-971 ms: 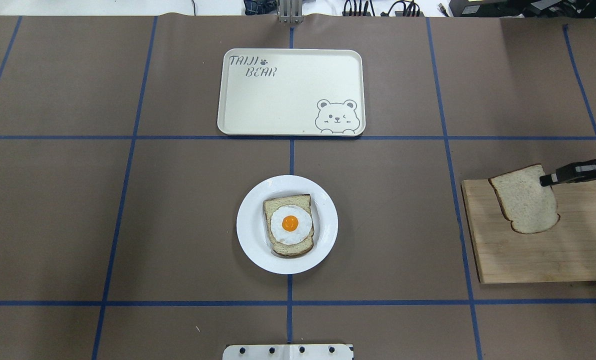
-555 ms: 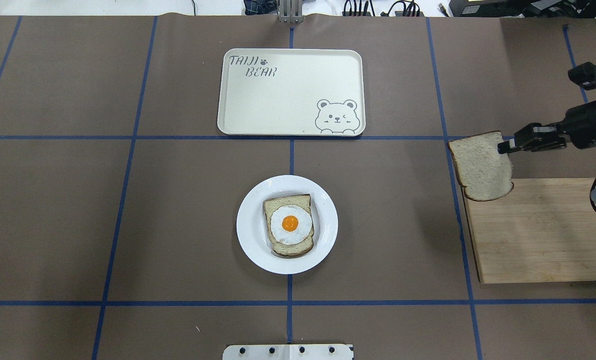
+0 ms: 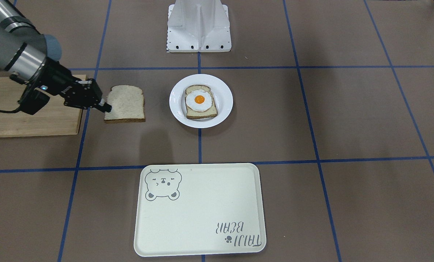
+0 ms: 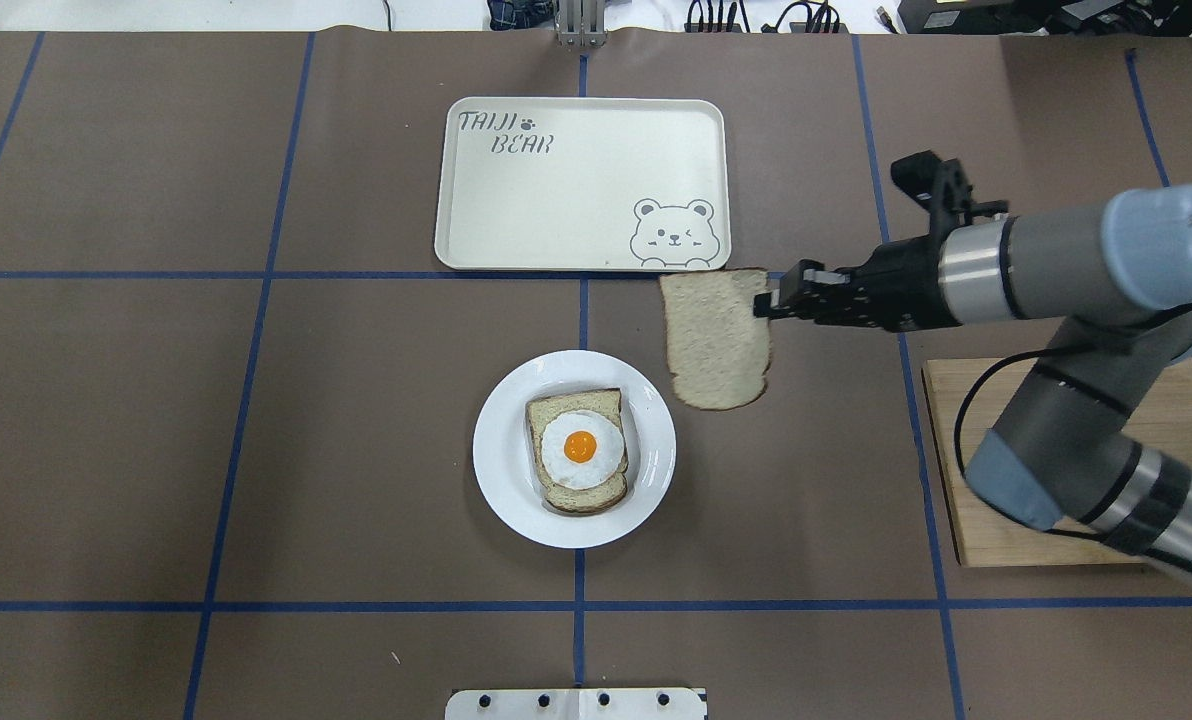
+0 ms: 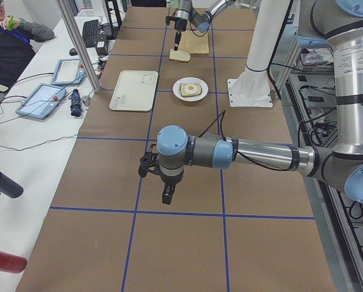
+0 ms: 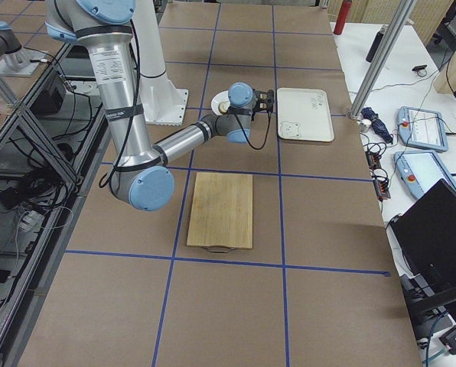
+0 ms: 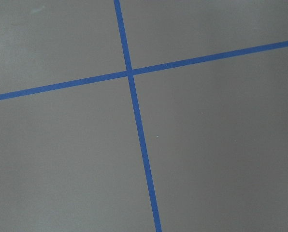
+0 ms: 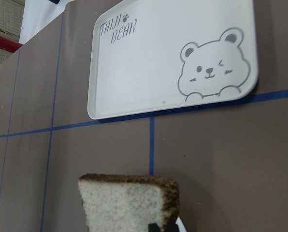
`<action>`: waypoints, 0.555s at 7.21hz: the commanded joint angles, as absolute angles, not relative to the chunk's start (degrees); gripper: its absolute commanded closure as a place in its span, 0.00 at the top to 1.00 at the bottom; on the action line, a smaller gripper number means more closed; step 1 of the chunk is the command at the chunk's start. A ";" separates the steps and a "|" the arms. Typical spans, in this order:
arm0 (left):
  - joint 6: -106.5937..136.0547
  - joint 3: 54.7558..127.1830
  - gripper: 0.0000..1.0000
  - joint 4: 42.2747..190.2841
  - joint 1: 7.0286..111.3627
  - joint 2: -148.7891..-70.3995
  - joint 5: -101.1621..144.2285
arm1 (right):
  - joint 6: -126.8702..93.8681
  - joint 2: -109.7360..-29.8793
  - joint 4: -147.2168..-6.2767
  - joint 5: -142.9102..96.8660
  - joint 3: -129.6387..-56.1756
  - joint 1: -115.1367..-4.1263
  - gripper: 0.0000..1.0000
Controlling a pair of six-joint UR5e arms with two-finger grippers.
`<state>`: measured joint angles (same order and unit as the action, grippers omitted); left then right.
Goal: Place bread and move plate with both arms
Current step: 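Carry the bread slice with the right gripper toward the white plate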
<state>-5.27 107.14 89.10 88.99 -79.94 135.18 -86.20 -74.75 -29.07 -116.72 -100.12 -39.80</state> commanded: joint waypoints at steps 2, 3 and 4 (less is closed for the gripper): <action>-5.27 107.23 0.98 89.12 89.03 -79.80 135.18 | -85.96 -69.28 -29.71 -102.32 -95.30 -27.09 0.00; -5.27 107.23 0.98 89.12 89.03 -79.80 135.18 | -84.30 -67.00 -29.53 -101.70 -92.14 -26.37 0.00; -5.19 107.23 0.98 89.03 89.03 -79.72 135.18 | -83.42 -66.54 -29.62 -100.47 -91.50 -25.15 0.00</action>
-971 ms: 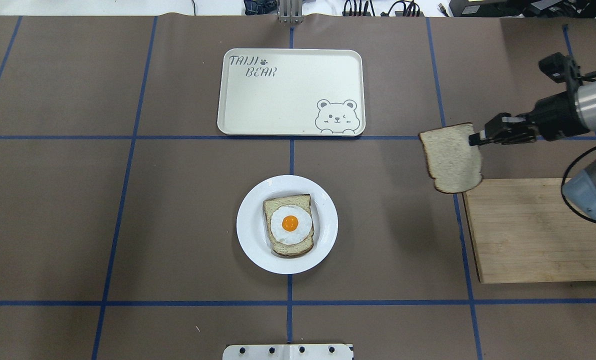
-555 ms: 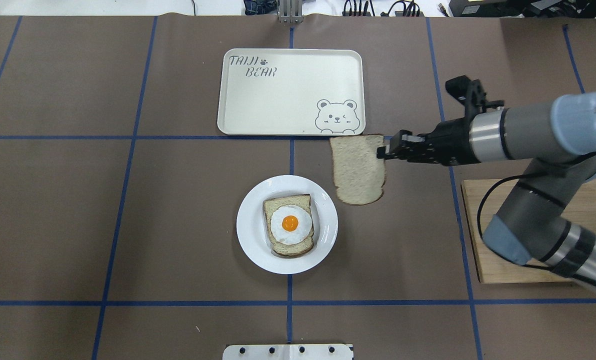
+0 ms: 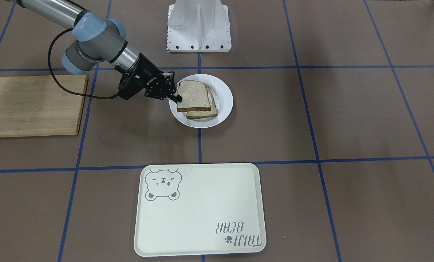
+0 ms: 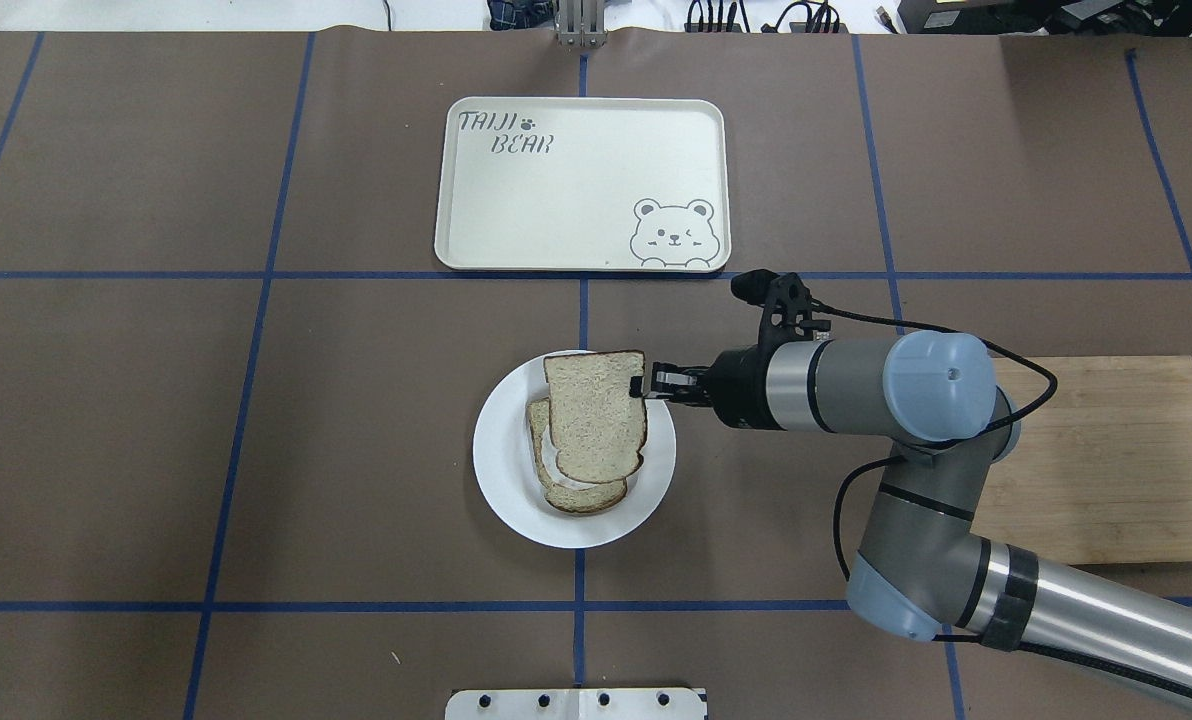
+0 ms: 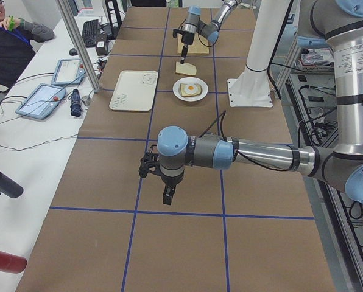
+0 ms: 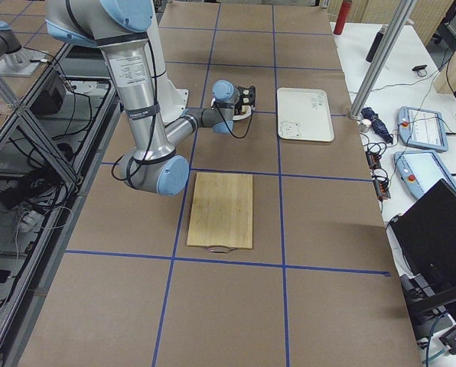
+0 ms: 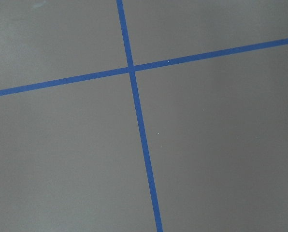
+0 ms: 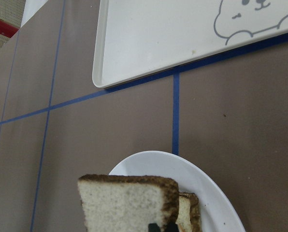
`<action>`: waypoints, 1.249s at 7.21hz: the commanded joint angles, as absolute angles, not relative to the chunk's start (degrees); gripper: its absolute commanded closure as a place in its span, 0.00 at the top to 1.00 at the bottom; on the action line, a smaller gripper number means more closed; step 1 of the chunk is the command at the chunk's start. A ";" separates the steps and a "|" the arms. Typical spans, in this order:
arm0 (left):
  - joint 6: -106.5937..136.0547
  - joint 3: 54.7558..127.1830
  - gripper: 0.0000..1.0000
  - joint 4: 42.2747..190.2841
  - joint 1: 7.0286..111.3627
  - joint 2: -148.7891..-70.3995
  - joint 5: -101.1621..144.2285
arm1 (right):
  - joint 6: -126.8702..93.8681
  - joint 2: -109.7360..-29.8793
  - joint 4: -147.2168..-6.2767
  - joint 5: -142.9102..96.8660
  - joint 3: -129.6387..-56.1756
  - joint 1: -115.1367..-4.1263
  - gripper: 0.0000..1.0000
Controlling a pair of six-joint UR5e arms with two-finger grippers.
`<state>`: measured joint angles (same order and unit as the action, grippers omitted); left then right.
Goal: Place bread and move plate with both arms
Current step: 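Lay the bread slice on top of the egg bread and release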
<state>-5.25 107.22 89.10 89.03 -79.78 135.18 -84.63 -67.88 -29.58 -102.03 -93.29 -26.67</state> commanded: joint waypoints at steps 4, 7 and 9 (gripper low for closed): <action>-5.27 106.88 0.98 89.12 89.38 -79.72 135.18 | -83.06 -66.62 -29.97 -98.71 -90.62 -23.29 0.00; -5.27 107.05 0.98 89.21 89.47 -79.80 135.18 | -81.39 -66.36 -30.85 -98.69 -91.32 -25.38 1.00; -5.27 106.96 0.98 89.21 89.38 -79.89 135.18 | -81.82 -66.36 -32.77 -108.32 -91.67 -34.57 1.00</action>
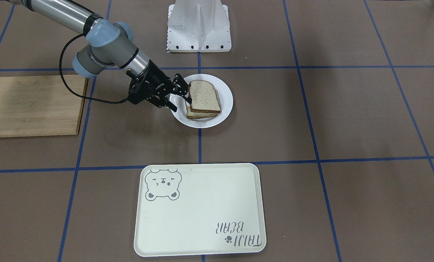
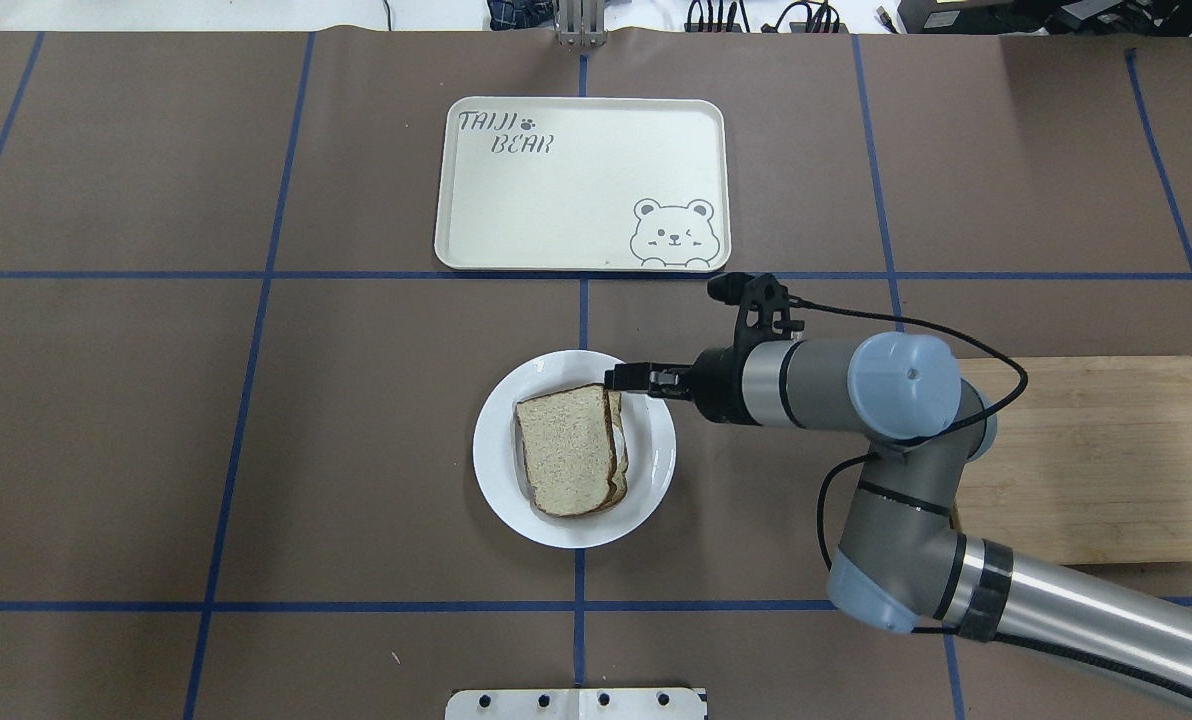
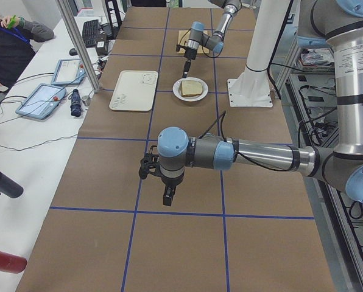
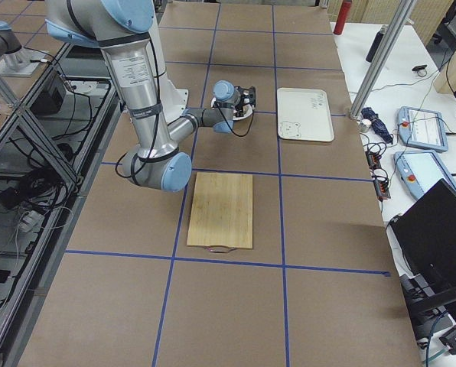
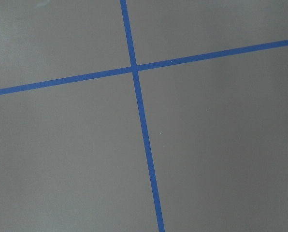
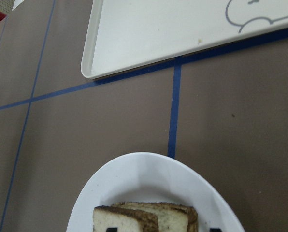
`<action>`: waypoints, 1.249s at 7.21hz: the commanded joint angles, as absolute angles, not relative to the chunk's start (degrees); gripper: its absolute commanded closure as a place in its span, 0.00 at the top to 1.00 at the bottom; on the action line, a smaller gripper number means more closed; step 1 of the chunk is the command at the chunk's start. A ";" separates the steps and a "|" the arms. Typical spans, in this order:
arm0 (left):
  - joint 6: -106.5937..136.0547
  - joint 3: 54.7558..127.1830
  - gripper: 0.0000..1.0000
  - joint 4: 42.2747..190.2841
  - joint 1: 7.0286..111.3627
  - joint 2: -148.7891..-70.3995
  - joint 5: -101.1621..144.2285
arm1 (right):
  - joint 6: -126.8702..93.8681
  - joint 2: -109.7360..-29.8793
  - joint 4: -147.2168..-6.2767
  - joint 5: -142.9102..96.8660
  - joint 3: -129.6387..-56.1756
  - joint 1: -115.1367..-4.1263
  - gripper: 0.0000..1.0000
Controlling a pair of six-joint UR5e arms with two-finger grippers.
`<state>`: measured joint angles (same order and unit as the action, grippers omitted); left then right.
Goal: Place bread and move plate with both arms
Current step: 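Withdraw the right arm away while the left arm moves in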
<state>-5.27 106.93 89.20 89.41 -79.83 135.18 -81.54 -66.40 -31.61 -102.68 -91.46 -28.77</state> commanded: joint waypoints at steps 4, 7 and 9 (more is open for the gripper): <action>-5.36 107.93 0.99 89.12 89.30 -81.03 135.18 | -71.28 -68.45 -56.91 -128.20 -98.18 -56.90 1.00; -5.54 107.14 0.98 90.86 89.21 -89.96 135.09 | -30.47 -81.95 -72.12 -130.34 -97.47 -69.22 1.00; -5.62 106.34 0.98 93.25 89.12 -93.77 135.26 | -5.57 -92.24 -78.63 -130.43 -97.38 -78.18 1.00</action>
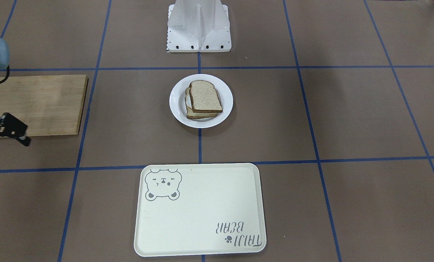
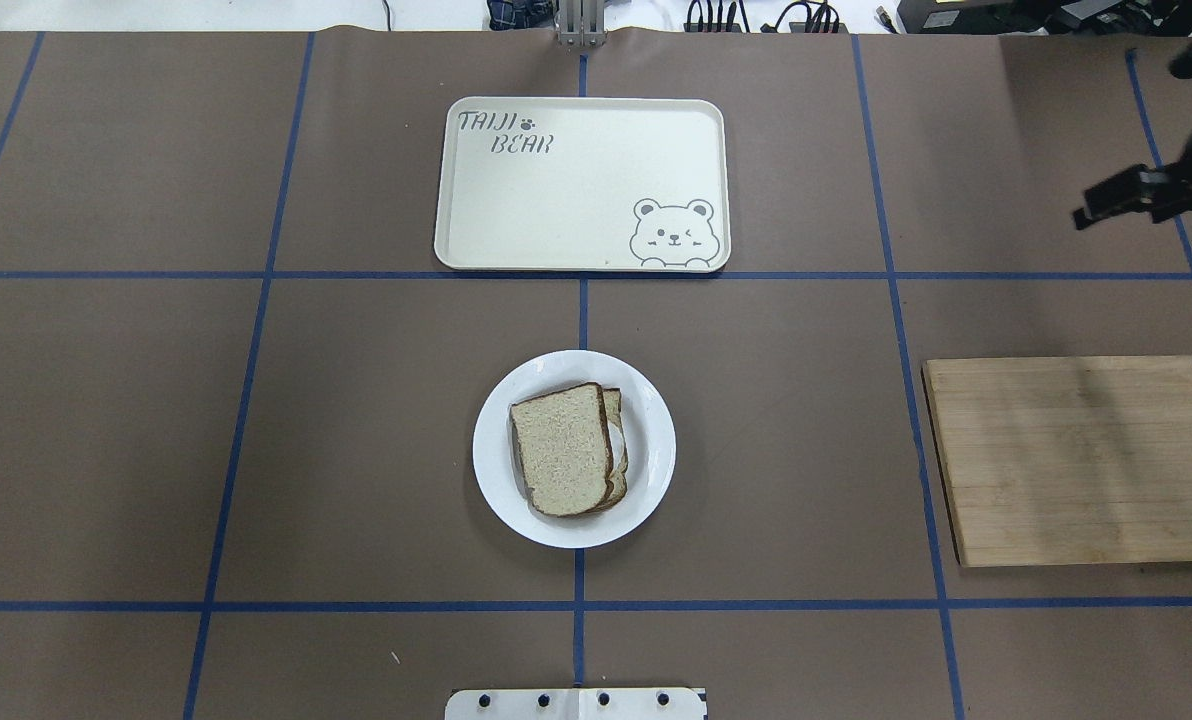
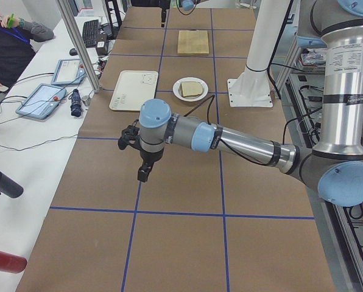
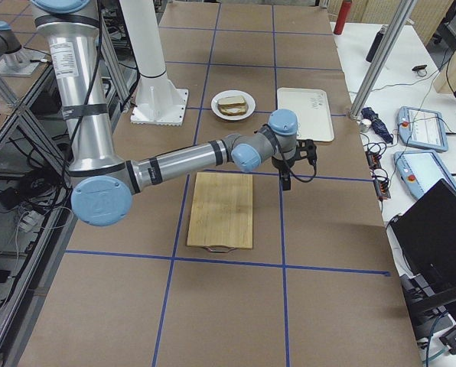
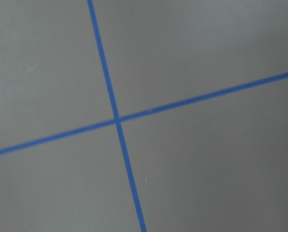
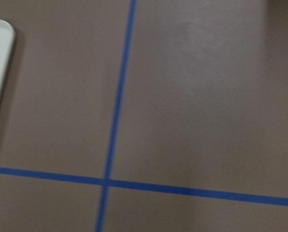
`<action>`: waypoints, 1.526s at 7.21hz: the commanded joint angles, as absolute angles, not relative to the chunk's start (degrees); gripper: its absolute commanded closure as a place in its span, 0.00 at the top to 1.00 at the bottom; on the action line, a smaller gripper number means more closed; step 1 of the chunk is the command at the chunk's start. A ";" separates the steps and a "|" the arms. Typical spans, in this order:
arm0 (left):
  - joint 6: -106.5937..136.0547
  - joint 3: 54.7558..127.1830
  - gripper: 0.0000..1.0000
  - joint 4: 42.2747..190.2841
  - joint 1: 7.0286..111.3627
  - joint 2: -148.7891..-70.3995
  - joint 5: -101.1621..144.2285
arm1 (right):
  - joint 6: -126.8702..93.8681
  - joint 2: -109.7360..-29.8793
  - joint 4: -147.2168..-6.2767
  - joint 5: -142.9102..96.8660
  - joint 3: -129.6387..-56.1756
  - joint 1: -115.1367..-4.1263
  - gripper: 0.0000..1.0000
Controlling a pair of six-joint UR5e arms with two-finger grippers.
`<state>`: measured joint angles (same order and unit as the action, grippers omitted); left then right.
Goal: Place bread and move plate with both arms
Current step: 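Withdraw the right arm away while the left arm moves in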
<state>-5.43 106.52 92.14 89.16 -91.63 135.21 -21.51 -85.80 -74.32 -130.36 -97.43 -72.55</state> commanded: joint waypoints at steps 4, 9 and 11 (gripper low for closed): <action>-5.28 107.32 0.98 96.04 86.16 -94.39 146.00 | 8.51 -103.86 -85.35 -131.85 -98.35 -91.82 1.00; 55.89 106.79 0.98 134.34 57.82 -94.57 135.67 | 8.53 -103.62 -85.34 -132.27 -98.79 -93.08 1.00; 70.09 106.18 0.98 143.57 46.12 -94.75 126.09 | 8.26 -103.54 -85.43 -132.36 -98.70 -92.99 1.00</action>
